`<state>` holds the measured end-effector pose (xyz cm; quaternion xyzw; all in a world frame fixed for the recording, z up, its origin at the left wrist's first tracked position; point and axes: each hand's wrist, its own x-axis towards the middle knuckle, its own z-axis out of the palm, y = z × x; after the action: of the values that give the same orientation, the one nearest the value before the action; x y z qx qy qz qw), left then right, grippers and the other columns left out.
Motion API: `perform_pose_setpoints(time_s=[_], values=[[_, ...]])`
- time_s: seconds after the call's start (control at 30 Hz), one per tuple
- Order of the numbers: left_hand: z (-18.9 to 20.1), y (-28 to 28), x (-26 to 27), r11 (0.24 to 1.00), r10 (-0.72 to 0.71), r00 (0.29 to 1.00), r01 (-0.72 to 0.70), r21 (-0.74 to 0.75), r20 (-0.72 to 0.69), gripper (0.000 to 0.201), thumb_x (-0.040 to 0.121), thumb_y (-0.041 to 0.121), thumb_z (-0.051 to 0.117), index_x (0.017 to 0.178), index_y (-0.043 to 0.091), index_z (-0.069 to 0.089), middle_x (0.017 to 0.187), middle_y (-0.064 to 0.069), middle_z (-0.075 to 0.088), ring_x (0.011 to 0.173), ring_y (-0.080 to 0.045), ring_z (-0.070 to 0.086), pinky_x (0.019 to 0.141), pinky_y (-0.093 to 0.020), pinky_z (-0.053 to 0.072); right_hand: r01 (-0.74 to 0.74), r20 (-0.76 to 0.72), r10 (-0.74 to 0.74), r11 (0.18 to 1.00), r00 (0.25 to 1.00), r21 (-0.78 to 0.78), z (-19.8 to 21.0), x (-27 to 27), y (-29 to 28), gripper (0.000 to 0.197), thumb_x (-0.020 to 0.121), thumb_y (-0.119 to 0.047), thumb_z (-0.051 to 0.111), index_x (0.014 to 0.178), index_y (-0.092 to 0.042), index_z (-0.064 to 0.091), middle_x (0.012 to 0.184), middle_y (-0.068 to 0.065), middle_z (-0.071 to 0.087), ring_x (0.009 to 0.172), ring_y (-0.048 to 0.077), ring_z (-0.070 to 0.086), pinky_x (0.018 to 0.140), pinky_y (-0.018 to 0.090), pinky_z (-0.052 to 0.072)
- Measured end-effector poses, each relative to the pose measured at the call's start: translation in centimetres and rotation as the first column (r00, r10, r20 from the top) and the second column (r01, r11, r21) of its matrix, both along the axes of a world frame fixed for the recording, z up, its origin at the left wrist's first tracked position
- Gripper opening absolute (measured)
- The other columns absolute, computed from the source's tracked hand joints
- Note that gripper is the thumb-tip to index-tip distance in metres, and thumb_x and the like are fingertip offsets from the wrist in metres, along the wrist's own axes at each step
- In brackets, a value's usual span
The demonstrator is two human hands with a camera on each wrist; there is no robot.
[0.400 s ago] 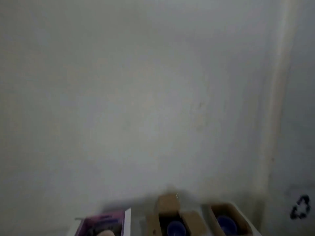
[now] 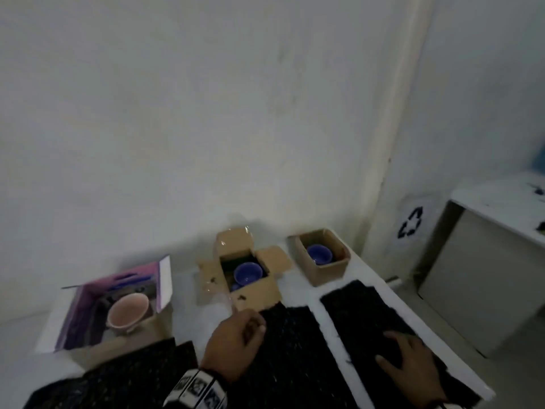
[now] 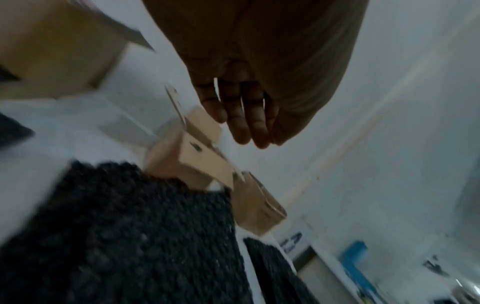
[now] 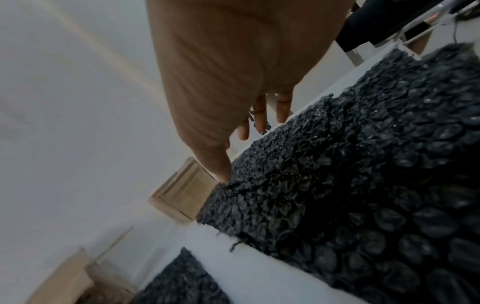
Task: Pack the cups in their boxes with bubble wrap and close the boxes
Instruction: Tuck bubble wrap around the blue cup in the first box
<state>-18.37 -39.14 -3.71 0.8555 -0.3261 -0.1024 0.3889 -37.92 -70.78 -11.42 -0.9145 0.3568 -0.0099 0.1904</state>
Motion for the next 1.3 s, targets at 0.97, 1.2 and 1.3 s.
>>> perform_pose_setpoints(time_s=[0.97,1.2,1.3], values=[[-12.3,-28.0,-7.5,0.785,-0.357,0.926,0.228,0.576,0.120,0.051,0.080,0.069,0.049,0.123,0.041,0.051,0.131,0.013,0.038,0.122,-0.017,0.033,0.097,-0.037,0.024,0.017,0.520,-0.366,0.829,0.772,0.559,-1.0,3.2,-16.4,0.042,0.088,-0.026,0.068,0.064,-0.018,0.035,0.061,0.003,0.037,0.059,0.015,0.036,0.059,0.031,0.034],[-9.3,-28.4,-5.2,0.893,-0.266,0.956,0.197,0.404,0.121,0.066,0.090,0.058,0.012,0.105,0.027,0.067,0.120,0.016,0.059,0.112,-0.013,0.045,0.092,-0.033,0.025,-0.034,0.470,-0.386,0.743,0.794,0.668,0.3,6.0,-17.7,0.039,0.088,-0.022,0.066,0.065,-0.017,0.035,0.064,0.007,0.035,0.062,0.016,0.036,0.062,0.032,0.032],[-7.9,-27.8,-3.4,0.951,-0.248,0.969,0.241,0.193,0.008,0.037,0.092,0.050,0.045,0.096,0.022,0.068,0.098,0.008,0.067,0.095,-0.013,0.059,0.085,-0.030,0.042,-0.064,0.448,-0.374,0.706,0.812,0.705,1.1,7.6,-18.3,0.038,0.087,-0.019,0.067,0.064,-0.017,0.037,0.063,0.008,0.037,0.063,0.017,0.039,0.063,0.033,0.033]])
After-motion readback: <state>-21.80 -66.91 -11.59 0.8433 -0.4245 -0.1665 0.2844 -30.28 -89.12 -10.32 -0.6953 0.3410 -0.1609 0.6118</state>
